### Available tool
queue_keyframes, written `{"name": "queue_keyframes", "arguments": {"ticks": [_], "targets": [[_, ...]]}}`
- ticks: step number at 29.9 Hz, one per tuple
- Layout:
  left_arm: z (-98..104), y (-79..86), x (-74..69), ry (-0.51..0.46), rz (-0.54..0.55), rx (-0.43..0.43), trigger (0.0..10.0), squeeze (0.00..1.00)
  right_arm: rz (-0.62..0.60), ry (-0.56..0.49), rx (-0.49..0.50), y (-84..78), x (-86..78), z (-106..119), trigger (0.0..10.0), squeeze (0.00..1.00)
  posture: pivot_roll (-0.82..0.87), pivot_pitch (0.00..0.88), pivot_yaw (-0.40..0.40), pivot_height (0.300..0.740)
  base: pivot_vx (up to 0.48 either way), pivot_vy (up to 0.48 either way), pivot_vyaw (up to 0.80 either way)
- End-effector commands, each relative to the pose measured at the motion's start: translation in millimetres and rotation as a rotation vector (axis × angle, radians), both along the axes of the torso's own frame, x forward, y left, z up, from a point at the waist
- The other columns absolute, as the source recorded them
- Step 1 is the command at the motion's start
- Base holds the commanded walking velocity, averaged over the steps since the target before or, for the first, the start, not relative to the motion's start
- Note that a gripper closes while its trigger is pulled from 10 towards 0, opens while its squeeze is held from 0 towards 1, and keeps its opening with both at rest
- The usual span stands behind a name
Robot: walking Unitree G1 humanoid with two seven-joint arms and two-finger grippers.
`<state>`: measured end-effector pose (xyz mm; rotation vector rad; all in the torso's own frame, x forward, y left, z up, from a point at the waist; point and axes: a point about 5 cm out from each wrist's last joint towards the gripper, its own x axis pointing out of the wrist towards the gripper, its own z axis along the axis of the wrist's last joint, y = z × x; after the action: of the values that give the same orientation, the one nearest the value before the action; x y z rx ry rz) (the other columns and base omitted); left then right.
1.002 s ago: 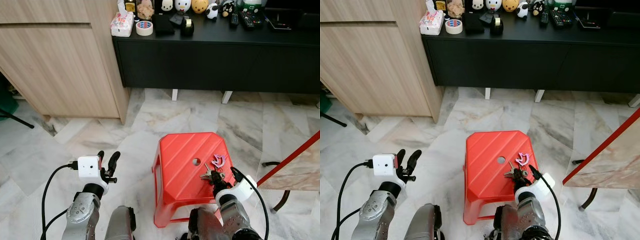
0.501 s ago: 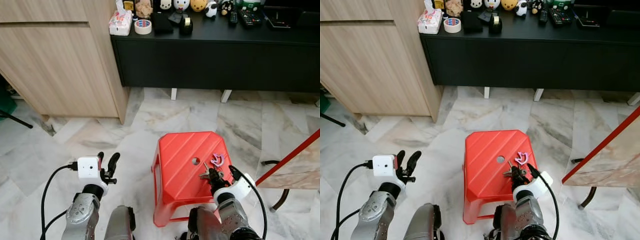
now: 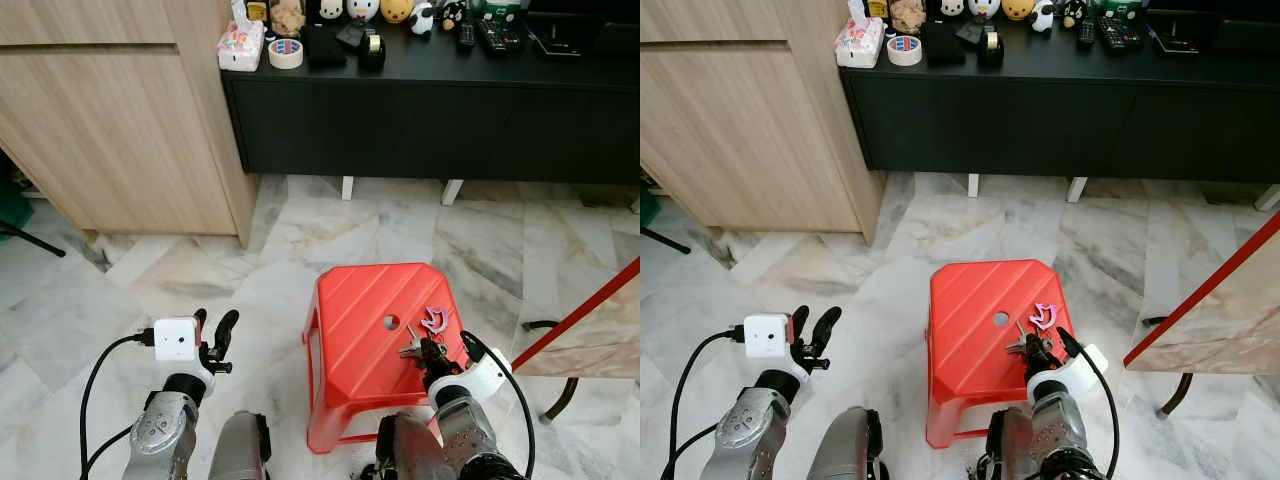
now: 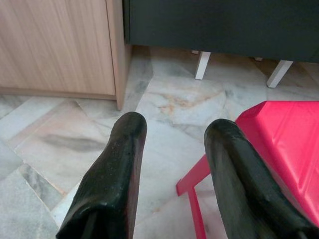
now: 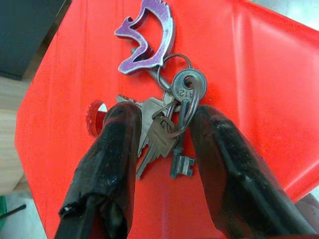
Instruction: Hang keys on a hook
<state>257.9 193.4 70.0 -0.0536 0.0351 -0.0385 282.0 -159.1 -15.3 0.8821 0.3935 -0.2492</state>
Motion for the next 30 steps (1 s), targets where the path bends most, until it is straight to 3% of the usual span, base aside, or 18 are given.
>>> {"name": "queue_keyframes", "arguments": {"ticks": [1, 14, 15, 16, 19, 20, 21, 22, 23, 24, 30], "targets": [[-2.4, -0.7, -4.1, 0.02, -0.003, 0.008, 10.0, 0.0, -0.019, 0.038, 0.021, 0.3, -5.2, -5.7, 10.0, 0.0, 0.15, 0.215, -0.034, 0.615, 0.0, 0.0, 0.0], [-3.1, 0.2, -8.3, 0.028, -0.001, 0.013, 10.0, 0.0, -0.034, 0.045, 0.029, -2.2, -5.4, -6.2, 10.0, 0.0, 0.15, 0.229, -0.035, 0.615, 0.0, 0.0, 0.0], [-3.2, 0.7, -8.8, 0.03, 0.0, 0.013, 10.0, 0.0, -0.038, 0.039, 0.032, -2.9, -4.7, -5.4, 3.2, 0.0, 0.15, 0.229, -0.034, 0.615, 0.0, 0.0, 0.0], [-3.4, 1.2, -9.2, 0.031, 0.002, 0.013, 10.0, 0.0, -0.043, 0.036, 0.034, -3.5, -4.3, -5.0, 0.0, 0.0, 0.15, 0.23, -0.035, 0.615, 0.0, 0.0, 0.0], [-3.6, 1.9, -10.0, 0.034, 0.004, 0.014, 10.0, 0.0, -0.043, 0.035, 0.033, -4.0, -4.0, -4.7, 0.5, 0.0, 0.15, 0.23, -0.035, 0.615, 0.0, 0.0, 0.0], [-3.9, 2.3, -10.4, 0.036, 0.004, 0.014, 10.0, 0.0, -0.041, 0.036, 0.031, -3.8, -4.0, -4.7, 3.9, 0.0, 0.15, 0.23, -0.035, 0.615, 0.0, 0.0, 0.0], [-4.0, 2.5, -10.8, 0.038, 0.004, 0.016, 10.0, 0.0, -0.038, 0.035, 0.029, -3.6, -3.6, -4.5, 3.7, 0.0, 0.15, 0.231, -0.035, 0.615, 0.0, 0.0, 0.0], [-3.9, 2.6, -10.9, 0.039, 0.004, 0.016, 10.0, 0.0, -0.034, 0.034, 0.029, -3.4, -3.3, -4.2, 4.4, 0.0, 0.15, 0.231, -0.034, 0.615, 0.0, 0.0, 0.0], [-3.9, 2.7, -10.9, 0.039, 0.004, 0.016, 10.0, 0.0, -0.033, 0.033, 0.028, -3.3, -3.3, -4.2, 4.4, 0.0, 0.15, 0.231, -0.034, 0.615, 0.0, 0.0, 0.0], [-3.9, 2.7, -10.9, 0.04, 0.004, 0.017, 10.0, 0.0, -0.032, 0.034, 0.026, -3.3, -3.1, -4.1, 10.0, 0.0, 0.15, 0.231, -0.034, 0.615, 0.0, 0.0, 0.0], [-3.9, 2.5, -11.1, 0.042, 0.003, 0.019, 10.0, 0.0, -0.03, 0.033, 0.024, -3.0, -2.3, -3.4, 10.0, 0.0, 0.15, 0.23, -0.034, 0.615, 0.0, 0.0, 0.0]]}}
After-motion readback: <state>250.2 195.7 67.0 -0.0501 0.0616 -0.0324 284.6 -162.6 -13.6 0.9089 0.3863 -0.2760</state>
